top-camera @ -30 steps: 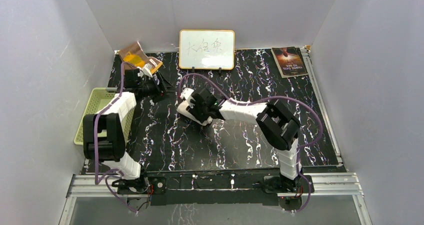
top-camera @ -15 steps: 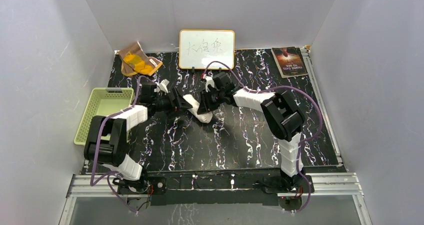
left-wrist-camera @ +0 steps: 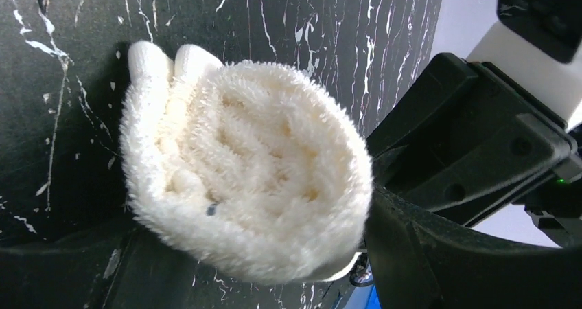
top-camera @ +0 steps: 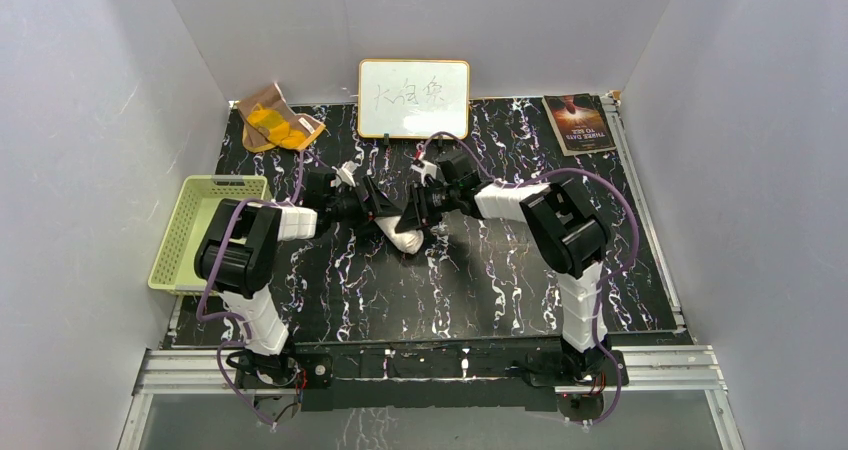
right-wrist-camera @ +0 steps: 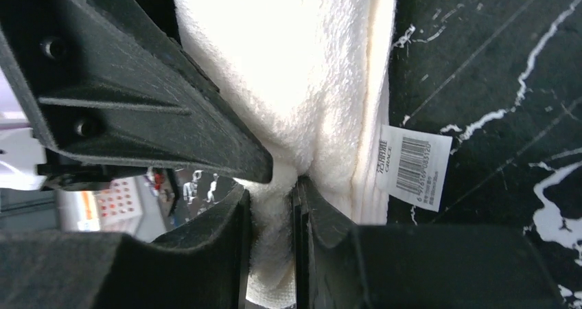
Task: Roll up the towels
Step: Pick up the towel at the center of the board, then place the towel in the bin, then pick up the towel at the corner of the board.
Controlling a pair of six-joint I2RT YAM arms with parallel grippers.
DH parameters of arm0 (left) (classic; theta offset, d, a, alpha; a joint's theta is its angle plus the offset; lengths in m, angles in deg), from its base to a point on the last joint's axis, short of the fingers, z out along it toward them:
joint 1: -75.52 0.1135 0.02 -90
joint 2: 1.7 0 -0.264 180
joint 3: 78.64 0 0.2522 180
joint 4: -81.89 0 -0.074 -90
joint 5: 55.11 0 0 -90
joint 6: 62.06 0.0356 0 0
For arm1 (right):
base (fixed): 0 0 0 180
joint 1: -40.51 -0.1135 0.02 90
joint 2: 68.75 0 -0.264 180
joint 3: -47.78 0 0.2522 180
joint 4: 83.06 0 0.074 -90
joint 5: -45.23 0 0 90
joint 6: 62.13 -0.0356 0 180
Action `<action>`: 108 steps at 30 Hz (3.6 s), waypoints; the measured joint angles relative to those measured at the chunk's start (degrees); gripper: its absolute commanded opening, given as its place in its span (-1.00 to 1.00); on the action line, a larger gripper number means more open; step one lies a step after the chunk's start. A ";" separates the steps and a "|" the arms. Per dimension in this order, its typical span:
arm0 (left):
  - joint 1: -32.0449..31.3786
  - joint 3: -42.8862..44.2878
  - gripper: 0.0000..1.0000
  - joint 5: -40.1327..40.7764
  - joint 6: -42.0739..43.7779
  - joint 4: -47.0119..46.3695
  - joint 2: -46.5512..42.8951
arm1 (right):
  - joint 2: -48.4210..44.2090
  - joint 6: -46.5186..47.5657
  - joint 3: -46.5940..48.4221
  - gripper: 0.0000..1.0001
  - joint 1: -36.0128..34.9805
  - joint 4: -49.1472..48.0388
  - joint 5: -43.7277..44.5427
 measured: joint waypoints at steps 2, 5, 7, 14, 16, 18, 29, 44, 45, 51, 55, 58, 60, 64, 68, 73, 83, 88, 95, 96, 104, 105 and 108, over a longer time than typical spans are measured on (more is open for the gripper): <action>-0.07 -0.02 0.46 0.46 -0.02 -0.42 0.09 | 0.02 -2.40 -1.25 -0.63 0.94 -2.38 -2.08; -0.22 -0.26 0.11 1.11 -0.42 -2.45 0.61 | 0.28 -6.01 -2.82 -0.63 2.08 -5.97 -4.50; -0.31 -1.36 -0.09 1.77 -1.11 -4.22 0.74 | 0.94 -8.72 -3.87 -0.63 2.40 -9.31 -5.73; -0.37 -4.33 -0.44 2.62 -3.41 -8.92 0.55 | 2.12 -15.50 -6.23 -0.21 2.36 -16.50 -7.61; -0.37 -4.83 -0.47 3.48 -3.91 -9.14 -0.09 | 2.12 -16.41 -6.23 0.02 2.38 -17.11 -8.09; -0.35 -5.16 -0.49 4.63 -4.33 -8.92 -1.16 | 1.79 -16.63 -6.23 0.33 2.78 -17.79 -8.48; 15.28 1.86 -0.55 9.64 -4.52 6.69 -23.91 | -21.00 -20.17 -15.74 0.48 15.45 -23.50 -4.35; 52.41 8.33 -0.56 -1.22 4.11 20.98 -20.70 | -28.41 -17.68 -22.67 0.49 15.23 -20.96 -7.32; 53.18 8.68 -0.54 -1.31 4.87 21.77 -20.00 | -29.03 -17.64 -22.77 0.48 15.23 -20.96 -7.39; 55.67 12.15 -0.42 -0.50 9.55 26.56 -17.03 | -31.43 -16.13 -23.21 0.48 15.21 -20.79 -8.28; 56.52 12.22 -0.39 0.72 12.00 27.30 -16.15 | -31.85 -15.50 -23.82 0.48 15.23 -20.76 -8.39; 56.68 12.00 -0.35 1.36 12.74 26.27 -15.47 | -31.95 -15.28 -24.26 0.47 15.21 -20.50 -8.55; 56.68 11.45 -0.27 1.60 12.83 24.70 -15.04 | -31.98 -15.26 -24.37 0.47 15.23 -20.41 -8.57; 56.68 10.36 -0.15 2.40 12.07 20.02 -13.57 | -32.26 -15.17 -24.50 0.48 15.23 -20.37 -8.55; 56.48 7.80 -0.10 3.80 10.64 15.32 -12.35 | -32.83 -14.99 -24.76 0.47 15.23 -20.37 -8.52; 55.41 5.84 -0.01 6.97 9.79 12.02 -11.32 | -33.05 -14.62 -24.76 0.48 15.23 -20.20 -8.50; 52.70 4.59 0.69 13.79 8.48 9.16 -8.24 | -33.66 -13.64 -24.76 0.48 15.21 -18.95 -8.48; 52.50 5.33 0.81 14.95 8.57 11.08 -8.20 | -33.66 -13.51 -24.76 0.47 15.17 -18.78 -8.41; 50.80 5.64 0.86 16.33 7.87 20.52 -14.36 | -33.66 -13.05 -24.76 0.47 14.95 -18.58 -8.02; 50.18 5.62 0.88 17.05 7.78 22.12 -16.35 | -33.66 -12.94 -24.76 0.47 14.93 -18.53 -7.91; 35.91 17.77 0.92 23.34 9.42 34.67 -30.38 | -33.66 -11.37 -24.13 0.48 13.62 -16.41 -6.93; 34.71 22.43 0.92 24.13 10.23 35.30 -28.37 | -33.66 -11.10 -23.96 0.48 13.27 -16.02 -6.71; 30.91 33.42 0.92 28.17 13.25 35.56 -21.35 | -33.66 -10.69 -23.61 0.48 12.57 -15.30 -5.90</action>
